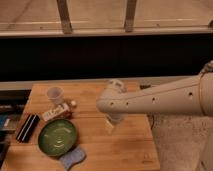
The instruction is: Move the arm in a circular motion
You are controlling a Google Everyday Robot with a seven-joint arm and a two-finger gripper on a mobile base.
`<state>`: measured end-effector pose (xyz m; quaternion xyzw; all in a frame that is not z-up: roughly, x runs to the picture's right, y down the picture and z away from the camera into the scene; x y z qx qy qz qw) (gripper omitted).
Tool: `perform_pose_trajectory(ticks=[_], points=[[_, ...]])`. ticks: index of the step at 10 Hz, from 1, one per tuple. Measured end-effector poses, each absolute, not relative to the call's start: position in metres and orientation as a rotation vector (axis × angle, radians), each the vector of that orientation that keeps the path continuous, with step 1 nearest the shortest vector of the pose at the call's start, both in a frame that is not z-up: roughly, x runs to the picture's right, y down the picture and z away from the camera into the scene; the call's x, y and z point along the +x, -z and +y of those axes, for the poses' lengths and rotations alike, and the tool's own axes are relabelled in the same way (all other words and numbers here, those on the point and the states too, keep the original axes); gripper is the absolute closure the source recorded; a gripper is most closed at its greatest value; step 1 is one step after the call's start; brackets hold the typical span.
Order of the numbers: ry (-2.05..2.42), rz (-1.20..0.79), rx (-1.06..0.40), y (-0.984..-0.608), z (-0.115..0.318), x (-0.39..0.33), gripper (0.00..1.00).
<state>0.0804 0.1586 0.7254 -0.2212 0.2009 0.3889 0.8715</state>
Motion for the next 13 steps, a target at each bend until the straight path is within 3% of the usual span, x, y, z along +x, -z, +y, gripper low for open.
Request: perform_pose_trajectory(ticks=[7, 9, 13], points=[[-1.021, 0.528, -0.375, -0.821, 0.031, 0.159, 0.20], [-1.041, 0.524, -0.362, -0.848, -0.007, 0.152, 0.20], [-1.003, 0.468, -0.382, -0.870, -0.037, 0.107, 0.20]])
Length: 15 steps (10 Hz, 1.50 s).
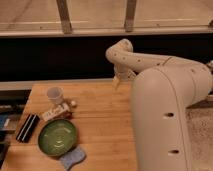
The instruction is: Move the arm in a circular motion
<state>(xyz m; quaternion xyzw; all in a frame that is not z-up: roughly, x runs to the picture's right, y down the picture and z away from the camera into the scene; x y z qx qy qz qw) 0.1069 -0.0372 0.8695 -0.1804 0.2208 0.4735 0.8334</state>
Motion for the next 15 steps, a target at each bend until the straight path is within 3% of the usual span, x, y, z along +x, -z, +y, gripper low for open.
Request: perform_pose_trajectory(ticks=[4, 10, 15], points=[[-0.869, 0.390, -0.422, -0.847, -0.008, 0.037, 0.20], [-0.621, 0.254, -0.482, -0.762, 0.098, -0.033, 0.20], [-0.629, 0.246, -0.488, -0.712, 0.166, -0.023, 0.20]])
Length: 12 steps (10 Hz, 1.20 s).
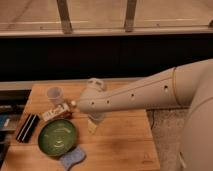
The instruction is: Move the arm in a circular motion
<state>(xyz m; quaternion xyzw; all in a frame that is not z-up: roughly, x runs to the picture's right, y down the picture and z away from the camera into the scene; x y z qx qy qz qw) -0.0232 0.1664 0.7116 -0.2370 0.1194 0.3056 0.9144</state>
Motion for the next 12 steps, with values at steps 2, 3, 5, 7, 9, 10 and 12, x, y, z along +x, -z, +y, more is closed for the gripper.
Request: perform_pose_trajectory(ticks=[2, 3, 5, 7, 9, 10, 12], points=[[-0.686, 0.272, -0.471, -0.710, 0.170, -0.007, 0.20], [-0.711, 0.284, -0.463, -0.713, 0.167, 0.002, 0.20], [-0.780, 0.322, -0.436, -0.732, 0.145, 0.029, 0.20], [-0.832, 0.352, -0.415, -0.755, 0.116, 0.056, 0.20], [-0.889, 0.386, -0.389, -0.784, 0.077, 0.083, 0.20], [-0.905, 0.394, -0.379, -0.796, 0.060, 0.088, 0.20], [-0.920, 0.404, -0.357, -0.821, 0.021, 0.091, 0.20]])
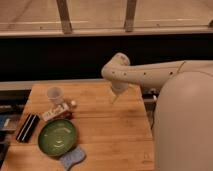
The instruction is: Move the arm in a circular motion
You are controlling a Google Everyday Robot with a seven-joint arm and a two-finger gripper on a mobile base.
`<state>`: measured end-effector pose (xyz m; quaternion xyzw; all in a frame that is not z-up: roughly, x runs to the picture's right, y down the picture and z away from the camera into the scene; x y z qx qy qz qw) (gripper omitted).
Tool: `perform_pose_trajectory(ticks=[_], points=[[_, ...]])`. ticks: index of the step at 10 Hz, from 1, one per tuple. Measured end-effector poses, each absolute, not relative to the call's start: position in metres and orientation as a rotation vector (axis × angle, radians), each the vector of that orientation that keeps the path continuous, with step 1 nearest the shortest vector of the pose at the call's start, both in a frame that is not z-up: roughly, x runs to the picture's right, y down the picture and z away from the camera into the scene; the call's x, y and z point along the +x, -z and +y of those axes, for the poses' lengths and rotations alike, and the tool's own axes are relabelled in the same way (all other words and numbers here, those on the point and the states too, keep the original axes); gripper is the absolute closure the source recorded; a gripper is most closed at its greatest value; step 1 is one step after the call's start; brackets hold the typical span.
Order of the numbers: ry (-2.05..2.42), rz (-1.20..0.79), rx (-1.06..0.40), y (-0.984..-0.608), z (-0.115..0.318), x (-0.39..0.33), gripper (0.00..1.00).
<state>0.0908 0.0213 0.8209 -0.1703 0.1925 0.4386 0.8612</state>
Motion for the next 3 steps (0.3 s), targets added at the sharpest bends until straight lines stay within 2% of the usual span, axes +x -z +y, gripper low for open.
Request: perform_pose_trajectory(ticks=[3], points=[[-0.902, 0.387, -0.356, -0.834, -0.001, 0.086, 0.20]])
